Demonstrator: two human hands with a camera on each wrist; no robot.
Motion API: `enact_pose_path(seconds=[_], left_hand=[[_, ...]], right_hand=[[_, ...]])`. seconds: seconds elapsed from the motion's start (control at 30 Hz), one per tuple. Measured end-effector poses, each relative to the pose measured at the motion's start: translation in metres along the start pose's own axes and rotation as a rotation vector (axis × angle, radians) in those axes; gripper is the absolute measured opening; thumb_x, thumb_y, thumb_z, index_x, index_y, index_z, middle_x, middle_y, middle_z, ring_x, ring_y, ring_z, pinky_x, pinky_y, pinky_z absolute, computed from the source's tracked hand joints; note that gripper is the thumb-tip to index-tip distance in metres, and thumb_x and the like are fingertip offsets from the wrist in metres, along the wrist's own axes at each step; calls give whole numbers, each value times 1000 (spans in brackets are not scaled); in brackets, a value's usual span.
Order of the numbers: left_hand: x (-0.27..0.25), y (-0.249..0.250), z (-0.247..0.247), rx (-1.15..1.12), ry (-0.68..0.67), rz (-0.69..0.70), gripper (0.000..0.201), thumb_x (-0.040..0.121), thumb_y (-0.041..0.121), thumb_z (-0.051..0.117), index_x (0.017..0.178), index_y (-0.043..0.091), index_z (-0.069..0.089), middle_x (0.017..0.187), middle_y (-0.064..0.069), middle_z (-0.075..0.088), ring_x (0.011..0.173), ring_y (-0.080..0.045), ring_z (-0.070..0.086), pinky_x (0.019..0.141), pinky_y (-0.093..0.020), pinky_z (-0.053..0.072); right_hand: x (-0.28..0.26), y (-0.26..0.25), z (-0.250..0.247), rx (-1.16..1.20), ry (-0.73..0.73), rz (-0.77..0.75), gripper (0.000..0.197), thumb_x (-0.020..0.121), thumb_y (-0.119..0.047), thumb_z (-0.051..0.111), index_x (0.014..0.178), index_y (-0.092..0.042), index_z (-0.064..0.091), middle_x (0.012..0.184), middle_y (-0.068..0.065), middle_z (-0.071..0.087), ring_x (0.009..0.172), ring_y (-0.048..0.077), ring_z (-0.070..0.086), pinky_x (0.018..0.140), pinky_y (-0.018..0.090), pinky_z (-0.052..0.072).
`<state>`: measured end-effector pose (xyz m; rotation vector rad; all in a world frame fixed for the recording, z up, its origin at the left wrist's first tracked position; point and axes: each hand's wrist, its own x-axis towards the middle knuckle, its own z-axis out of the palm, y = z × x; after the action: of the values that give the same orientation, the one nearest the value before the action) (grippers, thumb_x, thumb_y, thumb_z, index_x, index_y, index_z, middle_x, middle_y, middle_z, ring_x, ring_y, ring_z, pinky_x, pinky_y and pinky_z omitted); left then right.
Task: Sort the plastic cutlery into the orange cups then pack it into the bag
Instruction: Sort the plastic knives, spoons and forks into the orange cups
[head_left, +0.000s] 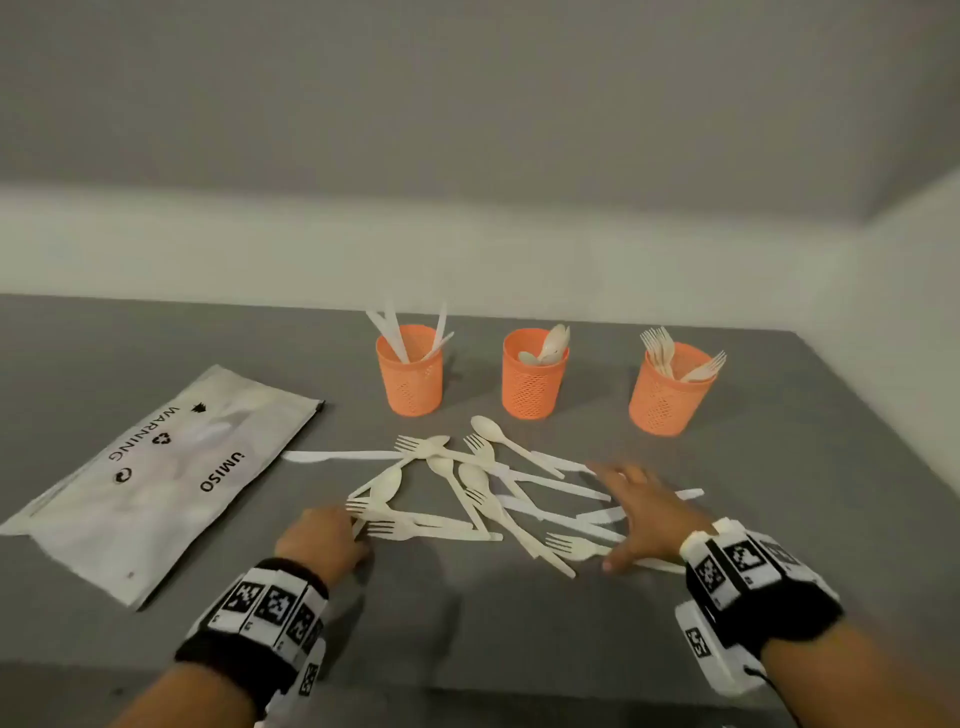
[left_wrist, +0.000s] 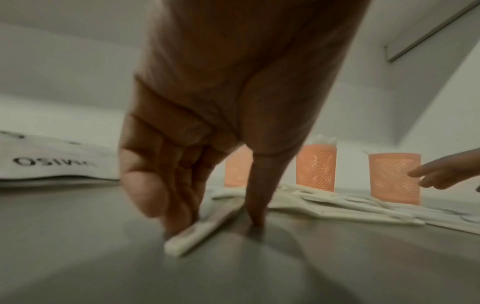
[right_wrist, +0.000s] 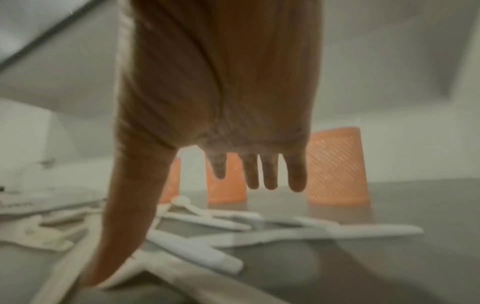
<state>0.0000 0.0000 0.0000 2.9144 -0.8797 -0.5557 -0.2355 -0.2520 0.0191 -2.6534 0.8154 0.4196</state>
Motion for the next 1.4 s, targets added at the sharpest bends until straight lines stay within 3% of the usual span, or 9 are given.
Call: enact_pose_path(seconds=[0.2,0.37,0.53,0.7,0.87,0.93,1.07,1.23,1.4], left_hand=[[10,6,12,-23,-34,54,22,93,15,39,86,8,58,111,-13,66,103,-27,61,76,-27,42],[6,23,10,-503,41,-45,27,90,-4,39,103,-15,58,107,-32,63,100,-42,61,79,-38,48],[10,43,14,-664,56,-113,20,90,7,47,81,-4,60,108,-33,63,102,-42,59,71,-29,40],[23,62,12,-707,67,-199,53,97,33,43,113,-17,54,120,-32,56,115,-41,51,98,-36,41],[38,71,12,-596,38,-180,68,87,54,50,101,-12,57,89,-17,62,84,-30,60,69,-31,44],[40,74,7,-531,29,-158,54,89,51,50,76,-2,55,67,-7,51,61,-19,50,56,-26,36],[47,73,6,-497,10,-148,39,91,28,52,58,9,42,61,-3,46,56,-16,44,48,-24,33],[45,67,9,-662,34,-197,31,96,16,40,91,-7,60,105,-24,62,91,-34,56,86,-38,45],[50,59,12,-972,151,-230,35,95,15,38,113,-12,51,112,-31,60,101,-42,59,84,-43,47]], right_hand=[[29,4,11,-12,-59,88,126,58,-54,79,148,-24,-4,156,7,10,142,30,16,115,50,21],[38,-2,13,-106,96,139,76,78,-52,63,138,-17,33,137,9,40,127,29,39,103,43,33],[43,-8,21,-47,121,100,39,87,-33,58,117,-9,53,123,14,53,115,29,49,96,35,37],[45,-12,23,-68,89,112,35,93,-26,50,119,-2,49,126,17,48,117,32,46,97,34,36],[44,-20,24,-92,69,120,32,93,-13,43,122,0,43,129,20,46,118,35,46,97,37,37],[44,-21,23,-112,66,126,29,92,-9,40,118,3,45,126,22,46,115,36,47,95,38,38],[41,-17,22,-146,62,132,26,90,-1,38,114,4,44,123,23,46,112,36,48,91,39,38],[31,-9,6,-56,99,97,9,91,-3,37,93,-10,32,90,18,53,74,30,49,64,36,34],[21,-8,-6,198,139,41,7,97,-13,35,98,-7,36,90,18,53,84,33,53,71,34,36]])
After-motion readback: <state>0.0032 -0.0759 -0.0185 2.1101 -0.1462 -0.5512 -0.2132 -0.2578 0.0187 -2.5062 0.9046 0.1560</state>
